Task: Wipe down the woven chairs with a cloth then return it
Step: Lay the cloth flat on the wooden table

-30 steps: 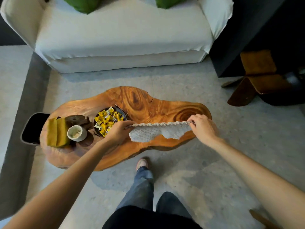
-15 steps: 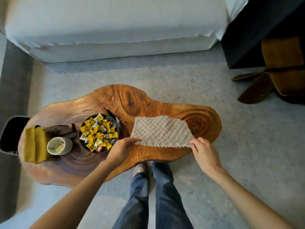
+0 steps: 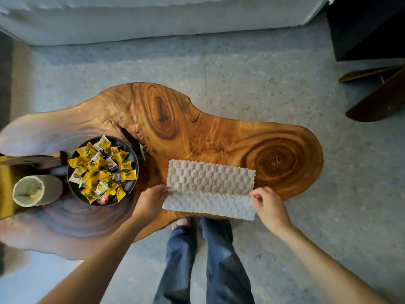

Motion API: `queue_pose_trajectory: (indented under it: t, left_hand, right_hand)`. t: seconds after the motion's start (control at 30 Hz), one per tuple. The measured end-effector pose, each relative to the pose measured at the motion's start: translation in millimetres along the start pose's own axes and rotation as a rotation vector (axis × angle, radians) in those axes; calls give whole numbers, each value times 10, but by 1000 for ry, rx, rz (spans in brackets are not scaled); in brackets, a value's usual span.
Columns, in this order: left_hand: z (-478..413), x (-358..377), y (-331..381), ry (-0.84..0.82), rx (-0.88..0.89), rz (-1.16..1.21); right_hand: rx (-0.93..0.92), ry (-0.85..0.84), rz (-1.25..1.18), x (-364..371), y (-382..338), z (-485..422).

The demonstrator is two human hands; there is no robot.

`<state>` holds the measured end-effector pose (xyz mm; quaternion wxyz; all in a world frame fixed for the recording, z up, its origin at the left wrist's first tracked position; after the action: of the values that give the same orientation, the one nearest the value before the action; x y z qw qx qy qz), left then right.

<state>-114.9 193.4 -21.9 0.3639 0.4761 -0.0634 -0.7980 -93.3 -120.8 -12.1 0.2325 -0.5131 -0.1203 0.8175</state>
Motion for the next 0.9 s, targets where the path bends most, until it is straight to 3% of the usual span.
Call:
queue_pose_trajectory:
  t: [0.17, 0.3, 0.5, 0.6, 0.7, 0.8, 0.9]
  left_hand:
    - [-441, 116, 15, 56, -78, 37]
    - [-701, 179, 69, 100, -4, 2]
    - [-850, 283, 49, 189, -4, -20]
    - [-739, 255, 36, 340, -52, 43]
    - [-513, 227, 89, 462, 102, 49]
    - [-334, 394, 99, 345, 360, -14]
    - [-260, 597, 45, 215, 489, -168]
  right_hand:
    - [28, 10, -78, 159, 10, -488]
    - [119, 36, -49, 292, 102, -737]
    - [136, 212, -52, 399, 147, -817]
    - [163, 321, -78, 426, 164, -684]
    - [251, 439, -137, 451, 227, -481]
    - [408, 451, -227, 558, 351, -325]
    - [581, 368, -349, 711, 440, -235]
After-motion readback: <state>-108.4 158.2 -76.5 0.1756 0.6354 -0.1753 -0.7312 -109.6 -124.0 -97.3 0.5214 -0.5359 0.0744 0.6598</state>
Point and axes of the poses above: each hand's wrist, its own z-axis away from the middle knuckle, its own x-axis out of the palm, y = z × x, the point moved 5 cm from there along -z, towards the middle knuckle, and after that the axes turned 10 degrees about y, right-handed, at the moved point
